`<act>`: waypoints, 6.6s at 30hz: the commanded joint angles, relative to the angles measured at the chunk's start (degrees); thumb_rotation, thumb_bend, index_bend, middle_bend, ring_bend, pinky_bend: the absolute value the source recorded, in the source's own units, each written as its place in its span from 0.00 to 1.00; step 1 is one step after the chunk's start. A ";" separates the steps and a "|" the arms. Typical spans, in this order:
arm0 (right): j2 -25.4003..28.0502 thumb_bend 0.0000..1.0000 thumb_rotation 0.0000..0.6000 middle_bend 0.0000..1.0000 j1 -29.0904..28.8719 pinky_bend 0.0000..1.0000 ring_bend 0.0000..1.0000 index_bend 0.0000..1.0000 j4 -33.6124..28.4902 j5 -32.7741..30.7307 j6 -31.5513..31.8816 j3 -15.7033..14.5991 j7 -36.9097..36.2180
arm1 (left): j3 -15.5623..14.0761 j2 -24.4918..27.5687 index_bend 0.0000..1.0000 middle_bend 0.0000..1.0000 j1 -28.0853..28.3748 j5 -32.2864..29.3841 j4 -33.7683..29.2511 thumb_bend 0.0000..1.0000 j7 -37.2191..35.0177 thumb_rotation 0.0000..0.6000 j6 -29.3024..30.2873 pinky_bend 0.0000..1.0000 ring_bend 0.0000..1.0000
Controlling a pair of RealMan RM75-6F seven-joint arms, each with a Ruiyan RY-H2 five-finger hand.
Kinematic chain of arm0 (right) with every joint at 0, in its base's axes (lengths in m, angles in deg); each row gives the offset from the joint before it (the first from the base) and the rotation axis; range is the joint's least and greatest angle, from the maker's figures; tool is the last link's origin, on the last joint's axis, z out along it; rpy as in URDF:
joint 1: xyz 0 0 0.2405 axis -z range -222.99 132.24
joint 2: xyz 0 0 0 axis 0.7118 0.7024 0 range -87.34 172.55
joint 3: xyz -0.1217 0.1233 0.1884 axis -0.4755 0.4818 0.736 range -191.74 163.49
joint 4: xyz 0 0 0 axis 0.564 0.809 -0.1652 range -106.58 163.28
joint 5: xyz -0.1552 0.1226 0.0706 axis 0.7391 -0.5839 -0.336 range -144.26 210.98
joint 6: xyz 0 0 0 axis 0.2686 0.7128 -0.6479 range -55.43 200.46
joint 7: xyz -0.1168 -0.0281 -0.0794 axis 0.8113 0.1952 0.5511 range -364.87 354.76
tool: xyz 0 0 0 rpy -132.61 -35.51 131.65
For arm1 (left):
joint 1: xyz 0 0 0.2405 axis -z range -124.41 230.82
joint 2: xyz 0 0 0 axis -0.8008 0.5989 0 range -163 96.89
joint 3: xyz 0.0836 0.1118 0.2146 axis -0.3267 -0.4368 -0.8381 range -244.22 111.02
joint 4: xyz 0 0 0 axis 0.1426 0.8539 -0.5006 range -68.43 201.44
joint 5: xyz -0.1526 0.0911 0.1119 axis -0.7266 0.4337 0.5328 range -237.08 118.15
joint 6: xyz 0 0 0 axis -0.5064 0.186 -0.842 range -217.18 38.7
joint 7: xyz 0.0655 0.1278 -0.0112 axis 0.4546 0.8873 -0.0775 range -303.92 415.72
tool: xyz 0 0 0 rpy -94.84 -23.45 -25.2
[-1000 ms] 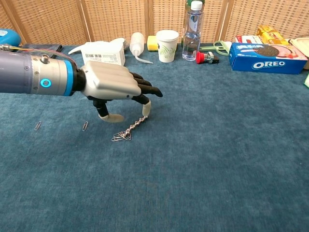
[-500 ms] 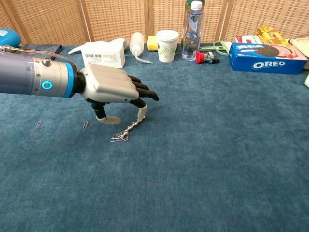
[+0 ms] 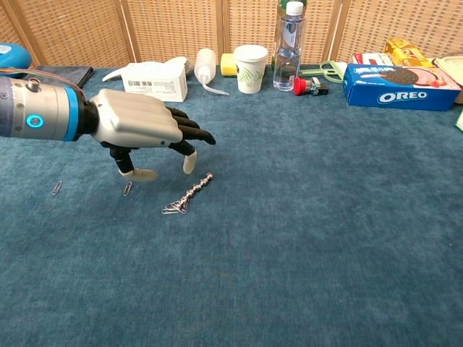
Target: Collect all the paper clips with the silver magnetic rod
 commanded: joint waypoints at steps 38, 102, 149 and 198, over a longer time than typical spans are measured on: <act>0.70 0.51 1.00 0.29 1.01 0.34 0.27 0.30 -0.21 0.83 0.18 0.06 -2.87 | -0.11 -0.42 0.30 0.00 1.12 -2.52 0.30 0.77 3.76 1.00 -3.59 0.05 0.00; 0.65 0.51 1.00 0.29 0.92 0.35 0.27 0.29 -2.76 2.25 0.80 0.00 -1.88 | -2.57 1.56 0.51 0.92 -7.20 11.65 8.27 0.44 -19.16 0.84 15.72 0.94 0.95; 0.95 0.51 1.00 0.29 1.44 0.35 0.27 0.28 -3.29 1.46 1.55 0.23 -1.53 | -1.21 -2.97 0.53 0.61 -8.19 9.75 10.32 0.59 -14.21 1.00 14.90 0.55 0.63; 1.20 0.51 1.00 0.30 2.26 0.35 0.28 0.27 -1.80 -0.50 1.46 0.72 -3.22 | 0.67 -7.12 0.46 0.63 -4.09 4.48 11.15 0.60 -7.19 0.84 5.03 0.73 0.71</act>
